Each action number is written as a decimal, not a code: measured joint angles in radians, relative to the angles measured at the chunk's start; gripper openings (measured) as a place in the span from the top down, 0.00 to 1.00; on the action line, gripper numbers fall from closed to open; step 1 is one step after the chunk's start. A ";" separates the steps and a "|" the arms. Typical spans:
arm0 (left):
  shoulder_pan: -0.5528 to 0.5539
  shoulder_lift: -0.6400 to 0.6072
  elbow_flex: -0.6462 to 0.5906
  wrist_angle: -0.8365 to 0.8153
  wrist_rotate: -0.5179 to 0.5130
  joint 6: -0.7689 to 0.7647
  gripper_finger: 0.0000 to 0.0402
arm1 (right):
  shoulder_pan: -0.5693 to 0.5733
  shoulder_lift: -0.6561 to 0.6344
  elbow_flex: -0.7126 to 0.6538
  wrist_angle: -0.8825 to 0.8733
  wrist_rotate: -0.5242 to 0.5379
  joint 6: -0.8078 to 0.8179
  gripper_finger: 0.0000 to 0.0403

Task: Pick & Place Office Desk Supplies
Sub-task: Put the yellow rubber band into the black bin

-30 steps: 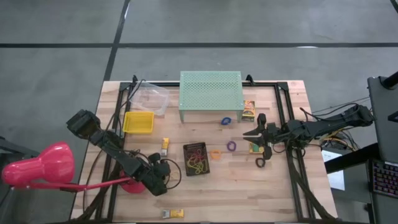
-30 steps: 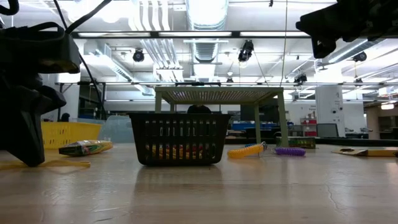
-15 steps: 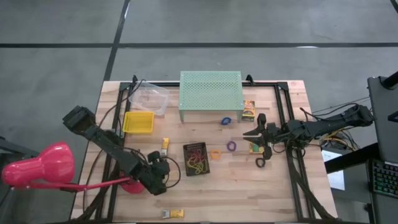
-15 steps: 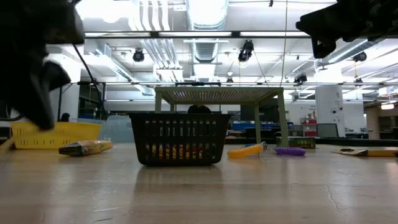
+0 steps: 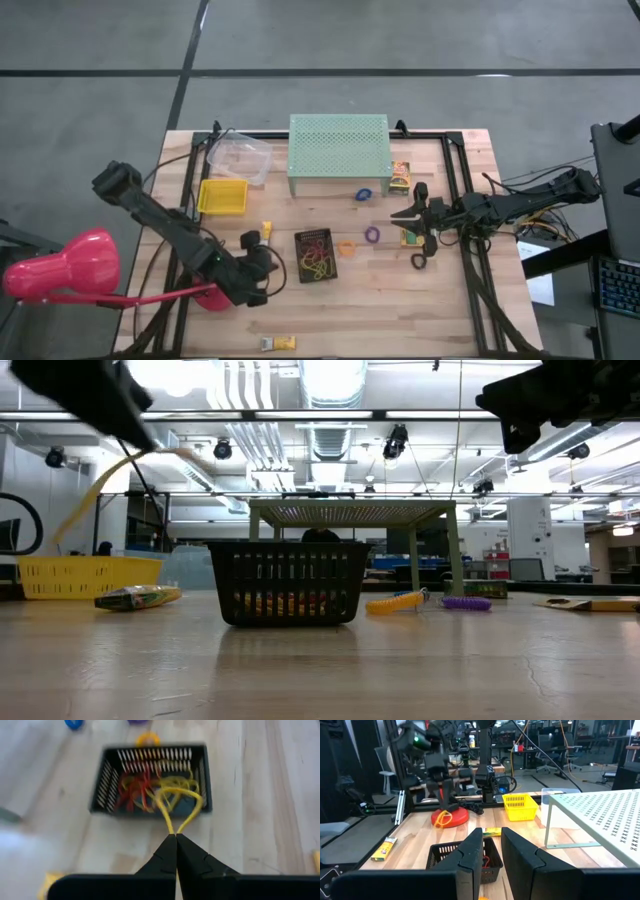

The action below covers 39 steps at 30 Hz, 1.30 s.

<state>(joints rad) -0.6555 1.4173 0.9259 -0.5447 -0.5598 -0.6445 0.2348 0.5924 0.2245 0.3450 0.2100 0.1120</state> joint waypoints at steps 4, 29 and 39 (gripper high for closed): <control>0.026 -0.001 0.037 0.001 -0.048 0.122 0.99 | 0.000 0.000 0.000 0.000 0.000 0.000 0.83; 0.365 0.090 0.068 0.196 0.065 0.387 0.99 | 0.000 0.000 0.000 0.000 0.000 0.000 0.83; 0.363 0.216 0.066 0.203 0.119 0.327 0.99 | 0.000 0.000 0.000 0.000 0.000 0.000 0.83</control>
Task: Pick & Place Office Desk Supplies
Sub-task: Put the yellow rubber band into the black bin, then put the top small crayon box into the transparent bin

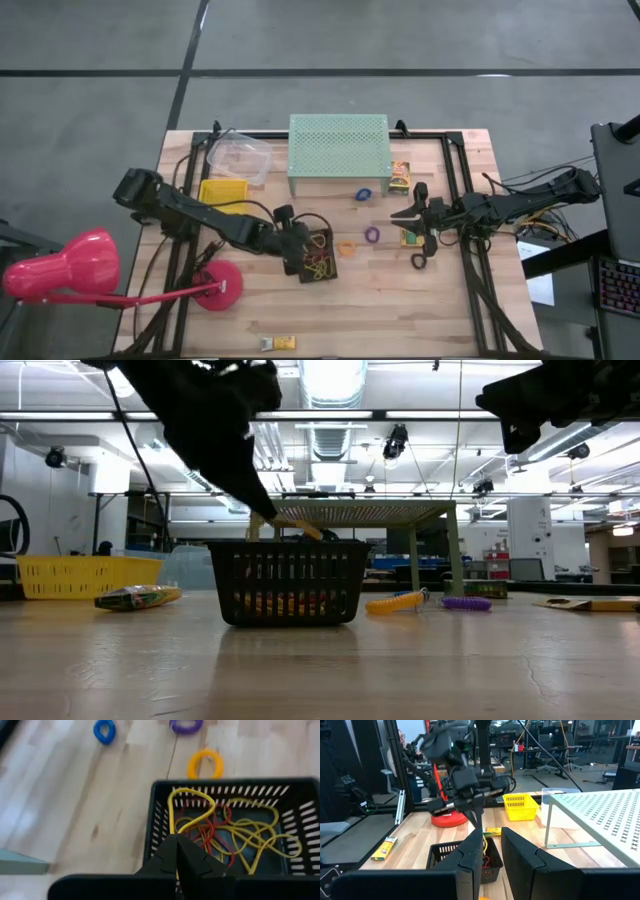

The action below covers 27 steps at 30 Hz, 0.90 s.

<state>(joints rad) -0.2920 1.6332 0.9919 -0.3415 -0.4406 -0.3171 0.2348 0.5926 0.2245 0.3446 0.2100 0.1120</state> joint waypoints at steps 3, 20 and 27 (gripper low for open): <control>0.000 0.031 0.000 -0.003 0.029 -0.021 0.99 | 0.000 0.000 0.000 0.000 0.000 0.000 0.83; -0.001 0.070 0.000 -0.010 0.060 -0.050 0.92 | 0.000 0.000 0.000 0.000 0.000 0.000 0.83; -0.001 0.070 0.000 -0.010 0.075 -0.050 0.81 | 0.000 0.000 0.000 0.000 0.000 0.000 0.83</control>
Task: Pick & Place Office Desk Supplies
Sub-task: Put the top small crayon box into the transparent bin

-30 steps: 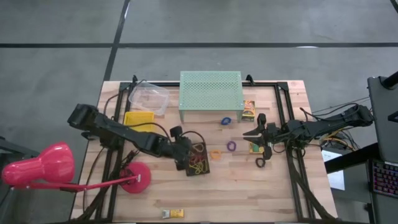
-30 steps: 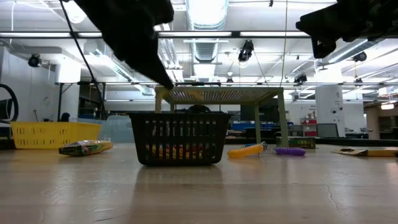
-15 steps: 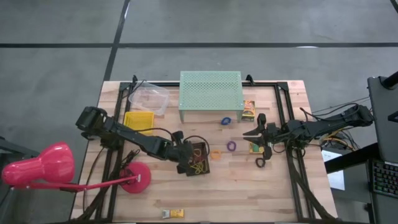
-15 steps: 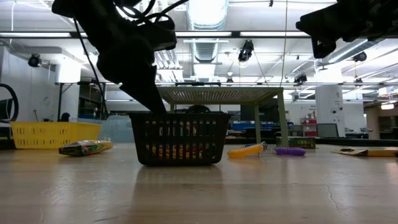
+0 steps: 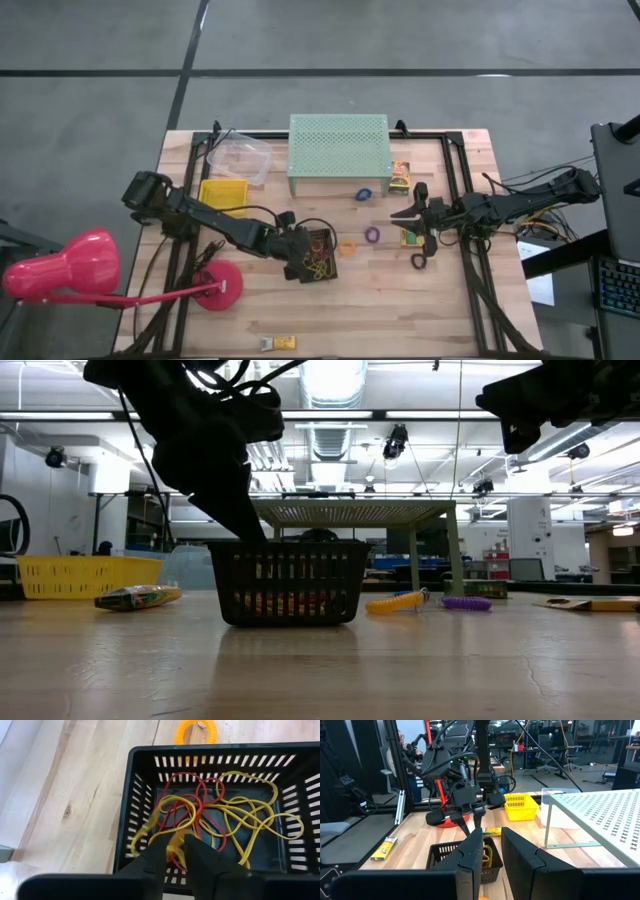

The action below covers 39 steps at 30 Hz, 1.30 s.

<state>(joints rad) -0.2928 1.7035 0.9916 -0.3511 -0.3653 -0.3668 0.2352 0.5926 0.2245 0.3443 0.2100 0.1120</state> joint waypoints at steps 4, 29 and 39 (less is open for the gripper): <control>0.000 0.000 0.000 0.000 0.000 0.000 0.77 | 0.000 0.000 0.000 0.000 0.000 0.000 0.83; -0.027 -0.112 0.003 -0.075 0.000 -0.029 0.76 | 0.000 0.000 0.000 -0.007 0.000 0.000 0.83; -0.130 -0.121 -0.004 -0.204 -0.008 -0.196 0.76 | 0.000 0.000 0.000 -0.018 0.000 0.000 0.83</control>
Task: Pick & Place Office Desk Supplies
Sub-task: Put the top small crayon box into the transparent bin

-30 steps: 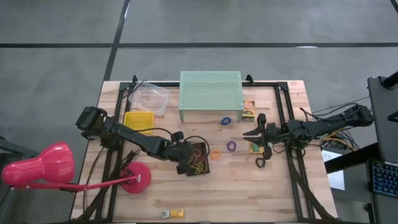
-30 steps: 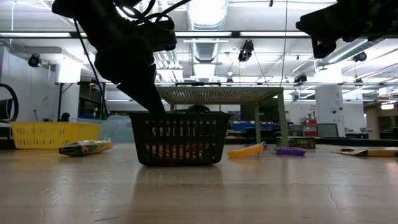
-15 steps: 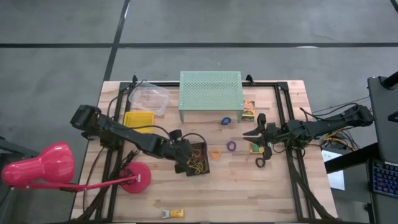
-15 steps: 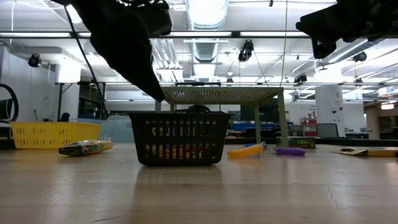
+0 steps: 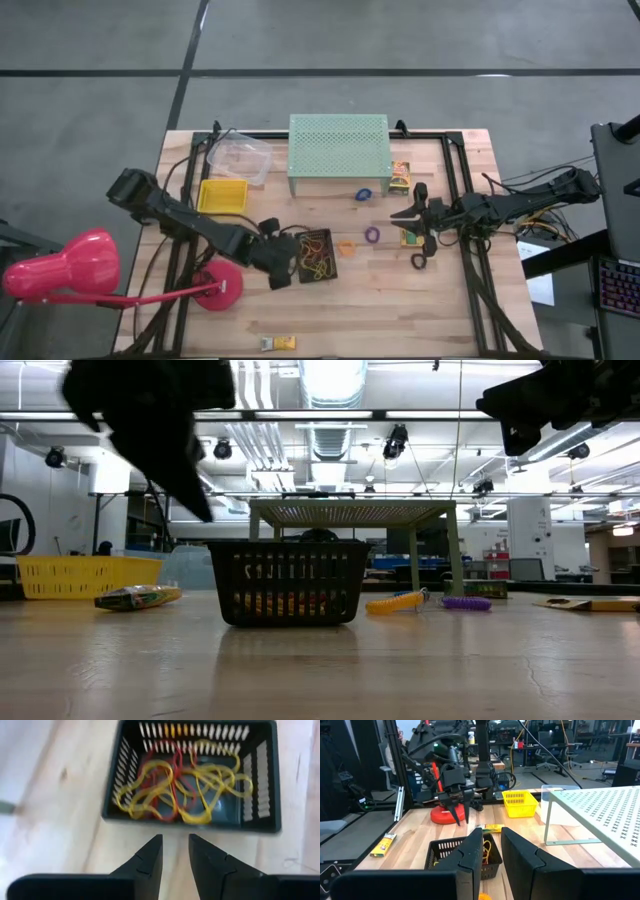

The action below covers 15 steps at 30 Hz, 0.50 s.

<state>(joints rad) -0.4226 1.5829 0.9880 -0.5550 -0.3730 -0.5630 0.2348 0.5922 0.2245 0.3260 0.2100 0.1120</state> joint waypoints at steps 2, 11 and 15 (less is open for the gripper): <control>-0.033 0.000 -0.016 -0.025 0.000 -0.051 0.76 | 0.000 0.000 0.000 0.000 0.000 0.000 0.83; -0.128 0.000 -0.046 -0.078 -0.036 -0.214 0.76 | 0.000 0.000 0.000 -0.001 0.000 0.000 0.83; -0.126 -0.011 -0.046 -0.080 -0.074 -0.206 0.76 | 0.000 0.000 0.000 -0.001 0.000 0.000 0.83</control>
<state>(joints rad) -0.5484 1.5722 0.9424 -0.6348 -0.4474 -0.7690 0.2348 0.5922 0.2245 0.3252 0.2096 0.1120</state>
